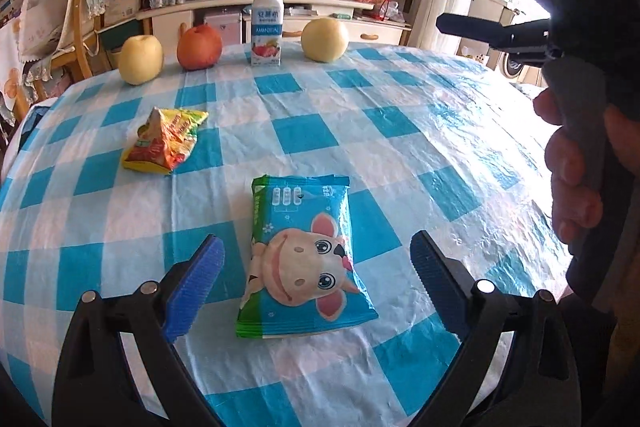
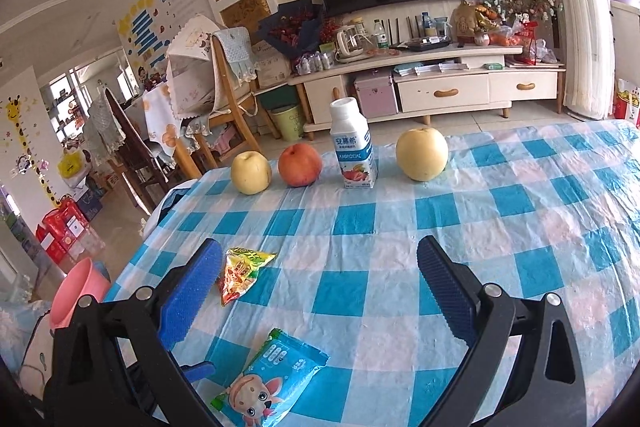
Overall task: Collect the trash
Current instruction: 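Grasp the blue cartoon-cow wipes pack with the left tool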
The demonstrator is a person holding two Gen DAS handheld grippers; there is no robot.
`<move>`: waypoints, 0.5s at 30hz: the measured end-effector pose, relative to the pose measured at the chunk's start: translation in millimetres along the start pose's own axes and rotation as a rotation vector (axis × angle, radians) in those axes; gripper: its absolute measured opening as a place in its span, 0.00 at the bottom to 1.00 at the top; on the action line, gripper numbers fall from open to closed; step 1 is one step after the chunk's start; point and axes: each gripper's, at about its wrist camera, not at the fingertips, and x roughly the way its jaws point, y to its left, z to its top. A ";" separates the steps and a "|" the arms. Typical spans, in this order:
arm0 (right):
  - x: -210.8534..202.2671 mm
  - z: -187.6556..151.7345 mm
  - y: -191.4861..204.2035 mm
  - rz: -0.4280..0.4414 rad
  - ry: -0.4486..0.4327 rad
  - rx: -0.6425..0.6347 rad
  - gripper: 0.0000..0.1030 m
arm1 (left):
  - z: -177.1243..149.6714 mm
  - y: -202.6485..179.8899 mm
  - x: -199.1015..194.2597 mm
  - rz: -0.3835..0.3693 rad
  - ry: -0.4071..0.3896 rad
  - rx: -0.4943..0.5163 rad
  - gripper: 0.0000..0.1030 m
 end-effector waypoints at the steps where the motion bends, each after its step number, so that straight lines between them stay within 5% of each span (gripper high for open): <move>1: 4.2 0.0 -0.4 0.008 0.013 0.004 0.94 | 0.5 1.7 5.9 0.002 0.011 -0.006 0.92; 7: 26.2 -1.8 0.2 0.021 0.079 0.001 0.94 | 4.7 9.0 24.5 0.001 0.043 -0.024 0.90; 15: 47.7 -4.7 2.8 0.039 0.138 -0.011 0.94 | 9.2 8.9 36.8 -0.015 0.059 -0.023 0.71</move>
